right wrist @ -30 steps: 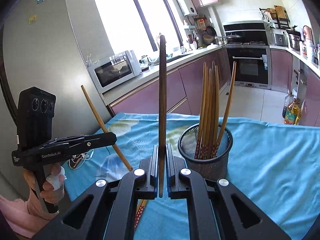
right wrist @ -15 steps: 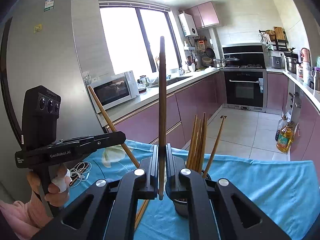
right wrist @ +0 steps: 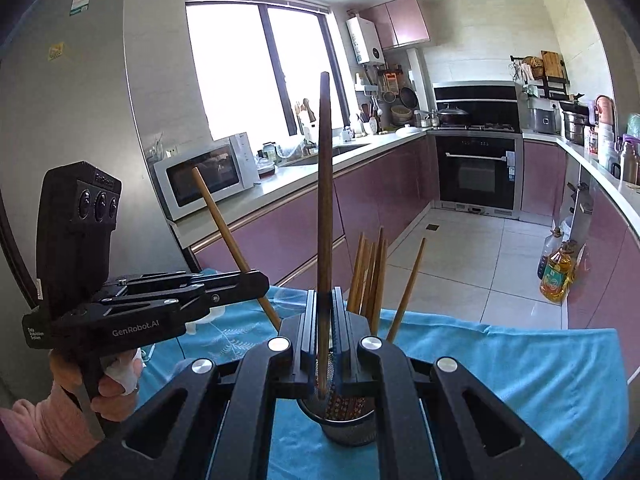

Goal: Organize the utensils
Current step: 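Lower the chopstick into the mesh cup and open the right gripper, then pull the right gripper back and move it over the last chopsticks, then close the right gripper on a red-patterned chopstick on the cloth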

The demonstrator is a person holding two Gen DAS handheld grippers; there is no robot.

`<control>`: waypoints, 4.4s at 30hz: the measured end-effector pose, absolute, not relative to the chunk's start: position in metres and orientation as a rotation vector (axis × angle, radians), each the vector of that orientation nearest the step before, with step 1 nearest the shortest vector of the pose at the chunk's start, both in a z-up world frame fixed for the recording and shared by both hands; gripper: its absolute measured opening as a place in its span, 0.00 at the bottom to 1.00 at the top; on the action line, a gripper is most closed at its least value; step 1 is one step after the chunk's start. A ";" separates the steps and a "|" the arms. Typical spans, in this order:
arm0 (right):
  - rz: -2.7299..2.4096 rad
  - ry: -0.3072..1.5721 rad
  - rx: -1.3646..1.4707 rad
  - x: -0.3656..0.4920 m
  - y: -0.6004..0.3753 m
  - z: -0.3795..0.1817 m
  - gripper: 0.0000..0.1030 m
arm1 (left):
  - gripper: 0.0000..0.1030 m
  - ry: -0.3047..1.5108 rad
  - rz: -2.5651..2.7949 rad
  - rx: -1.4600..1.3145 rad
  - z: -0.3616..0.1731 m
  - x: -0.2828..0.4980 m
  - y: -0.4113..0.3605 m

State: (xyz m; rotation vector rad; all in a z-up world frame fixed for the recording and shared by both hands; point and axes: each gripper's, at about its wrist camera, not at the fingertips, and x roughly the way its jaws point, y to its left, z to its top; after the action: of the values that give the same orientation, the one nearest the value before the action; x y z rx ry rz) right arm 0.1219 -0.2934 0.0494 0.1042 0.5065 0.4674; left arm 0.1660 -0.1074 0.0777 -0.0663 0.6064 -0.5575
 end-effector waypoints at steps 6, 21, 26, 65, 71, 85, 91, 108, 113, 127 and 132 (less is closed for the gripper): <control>0.456 0.620 0.104 0.142 -0.292 0.020 0.05 | 0.08 0.691 -0.551 0.032 0.051 0.178 -0.123; 0.425 0.714 0.115 0.166 -0.288 -0.003 0.07 | 0.08 0.766 -0.535 0.053 0.021 0.212 -0.133; 0.414 0.716 0.117 0.167 -0.288 -0.002 0.07 | 0.08 0.774 -0.533 0.040 0.014 0.216 -0.130; 0.604 0.914 0.009 0.094 -0.195 -0.095 0.33 | 0.55 0.858 -0.273 -0.010 -0.082 0.125 -0.022; 0.593 0.938 -0.018 0.092 -0.184 -0.107 0.33 | 0.55 0.882 -0.256 -0.009 -0.091 0.123 -0.014; 0.531 0.939 -0.050 0.094 -0.184 -0.108 0.33 | 0.55 0.903 -0.288 -0.004 -0.098 0.122 -0.019; 0.499 0.944 -0.044 0.096 -0.194 -0.108 0.32 | 0.55 0.919 -0.344 0.011 -0.100 0.122 -0.033; 0.488 0.946 -0.036 0.105 -0.204 -0.108 0.32 | 0.42 0.947 -0.376 0.096 -0.110 0.125 -0.061; 0.479 0.938 -0.059 0.111 -0.199 -0.109 0.32 | 0.35 0.945 -0.373 0.113 -0.110 0.124 -0.065; 0.455 0.929 -0.078 0.127 -0.190 -0.110 0.15 | 0.14 0.946 -0.329 0.083 -0.111 0.128 -0.061; 0.479 0.945 -0.019 0.129 -0.196 -0.111 0.07 | 0.10 0.949 -0.320 0.045 -0.110 0.130 -0.058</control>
State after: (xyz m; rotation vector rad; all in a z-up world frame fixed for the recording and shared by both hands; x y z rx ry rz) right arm 0.1287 -0.1964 -0.1110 -0.0190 0.9446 0.4787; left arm 0.1301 -0.0581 -0.1102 0.0454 0.9488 -0.3201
